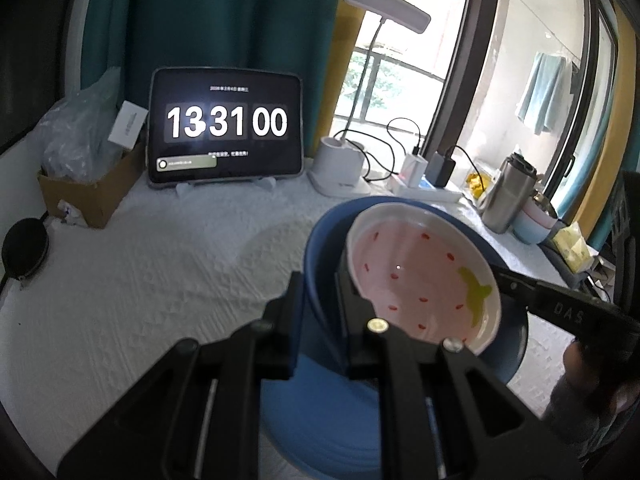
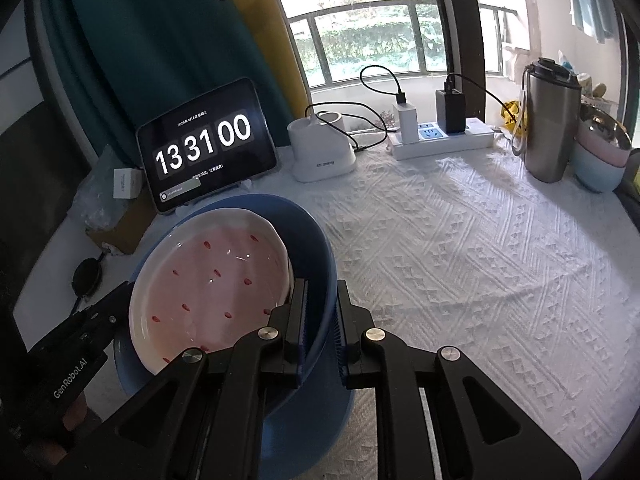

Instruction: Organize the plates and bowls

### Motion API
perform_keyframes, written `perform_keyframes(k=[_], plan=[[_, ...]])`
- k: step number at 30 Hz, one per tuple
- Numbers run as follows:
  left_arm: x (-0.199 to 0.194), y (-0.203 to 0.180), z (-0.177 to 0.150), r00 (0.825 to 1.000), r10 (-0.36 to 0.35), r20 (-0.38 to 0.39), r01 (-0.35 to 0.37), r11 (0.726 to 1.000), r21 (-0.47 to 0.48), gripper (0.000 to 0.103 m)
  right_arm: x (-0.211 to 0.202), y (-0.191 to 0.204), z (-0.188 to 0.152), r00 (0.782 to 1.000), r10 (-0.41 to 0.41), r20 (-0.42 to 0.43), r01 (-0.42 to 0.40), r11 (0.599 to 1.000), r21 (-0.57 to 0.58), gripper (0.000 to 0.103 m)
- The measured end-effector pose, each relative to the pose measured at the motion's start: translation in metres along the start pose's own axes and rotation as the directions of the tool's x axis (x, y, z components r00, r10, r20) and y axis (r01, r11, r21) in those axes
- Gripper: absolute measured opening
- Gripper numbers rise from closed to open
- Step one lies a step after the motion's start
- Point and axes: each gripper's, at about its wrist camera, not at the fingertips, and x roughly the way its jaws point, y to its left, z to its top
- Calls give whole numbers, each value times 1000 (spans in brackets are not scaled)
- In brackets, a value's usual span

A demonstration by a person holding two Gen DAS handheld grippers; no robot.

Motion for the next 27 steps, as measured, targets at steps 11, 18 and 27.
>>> perform_keyframes(k=[11,18,27], plan=[[-1,-2,-1,1000,17,27,-17,999,35,17,-1,-3,-1,999,32,-1,-32,999,22,15],[-1,-3,-1,999,26,26,-27,999,33,18,-1,-6,-2,999,41,-10,-41,999,36,16],[-3,-7,-5,998,44,37,-46,998,48,18,-3,-6,-6,999,31,-12,-31,999,24,18]])
